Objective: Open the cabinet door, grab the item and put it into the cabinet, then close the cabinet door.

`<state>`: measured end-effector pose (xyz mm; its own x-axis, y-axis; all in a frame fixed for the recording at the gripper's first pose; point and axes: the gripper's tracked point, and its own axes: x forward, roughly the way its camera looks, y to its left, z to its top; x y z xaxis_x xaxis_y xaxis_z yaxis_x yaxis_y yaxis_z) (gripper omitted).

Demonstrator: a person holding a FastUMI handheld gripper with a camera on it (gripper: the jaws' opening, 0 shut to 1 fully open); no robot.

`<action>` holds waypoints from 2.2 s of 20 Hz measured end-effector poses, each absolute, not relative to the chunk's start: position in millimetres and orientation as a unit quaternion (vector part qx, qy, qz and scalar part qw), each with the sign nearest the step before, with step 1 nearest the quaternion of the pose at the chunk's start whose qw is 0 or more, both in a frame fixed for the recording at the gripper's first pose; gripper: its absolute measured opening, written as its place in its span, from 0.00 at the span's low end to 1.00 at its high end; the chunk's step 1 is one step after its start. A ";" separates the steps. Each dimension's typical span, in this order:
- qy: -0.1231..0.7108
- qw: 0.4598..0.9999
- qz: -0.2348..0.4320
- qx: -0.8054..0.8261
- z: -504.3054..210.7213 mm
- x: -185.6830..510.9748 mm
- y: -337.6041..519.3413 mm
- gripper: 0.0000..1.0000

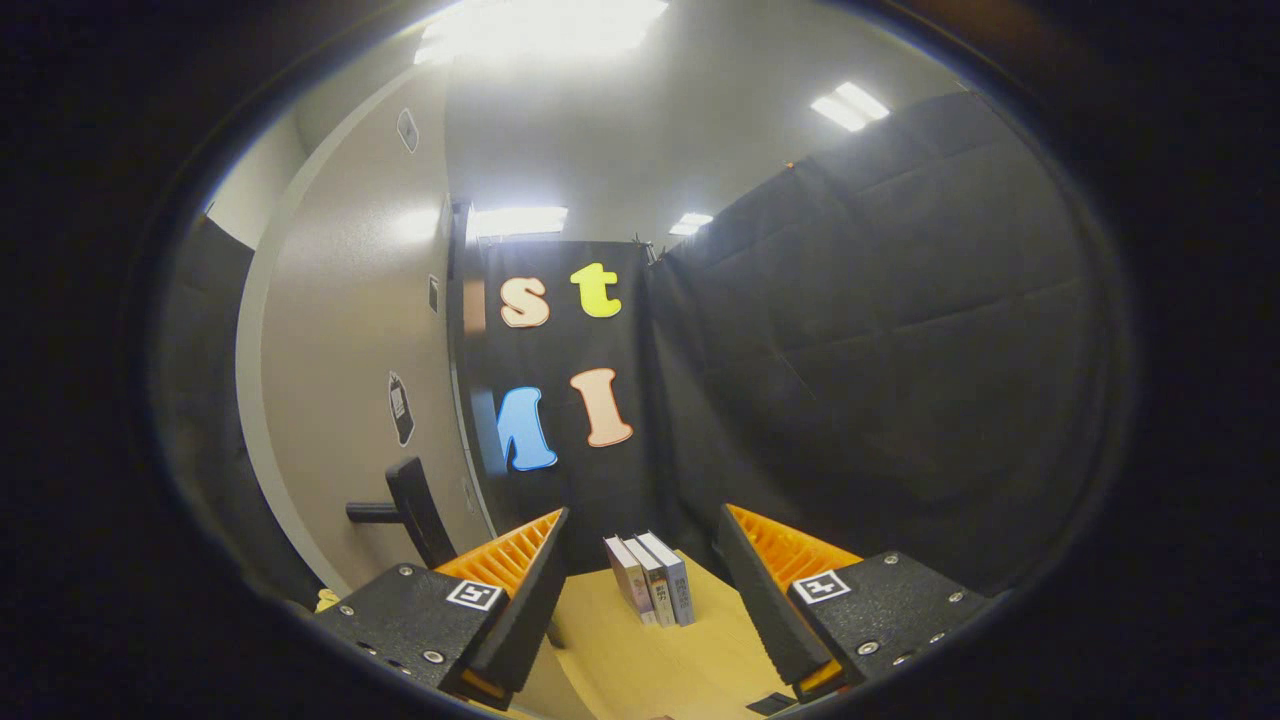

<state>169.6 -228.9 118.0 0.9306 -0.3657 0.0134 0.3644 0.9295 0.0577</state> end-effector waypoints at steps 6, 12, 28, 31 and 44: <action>-0.009 0.994 -0.111 -0.021 122.8 174.5 -149.3 0.90; -0.005 0.997 -0.071 -0.023 120.0 192.9 -95.9 0.90; -0.002 1.000 -0.015 -0.005 108.3 232.2 -24.6 0.90; -0.001 1.000 -0.003 -0.004 106.5 240.8 -9.2 0.90; 0.021 0.996 0.086 0.001 84.7 283.7 83.0 0.92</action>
<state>283.7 83.0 84.7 0.9842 0.1722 -0.0411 -0.1721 0.9851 0.0062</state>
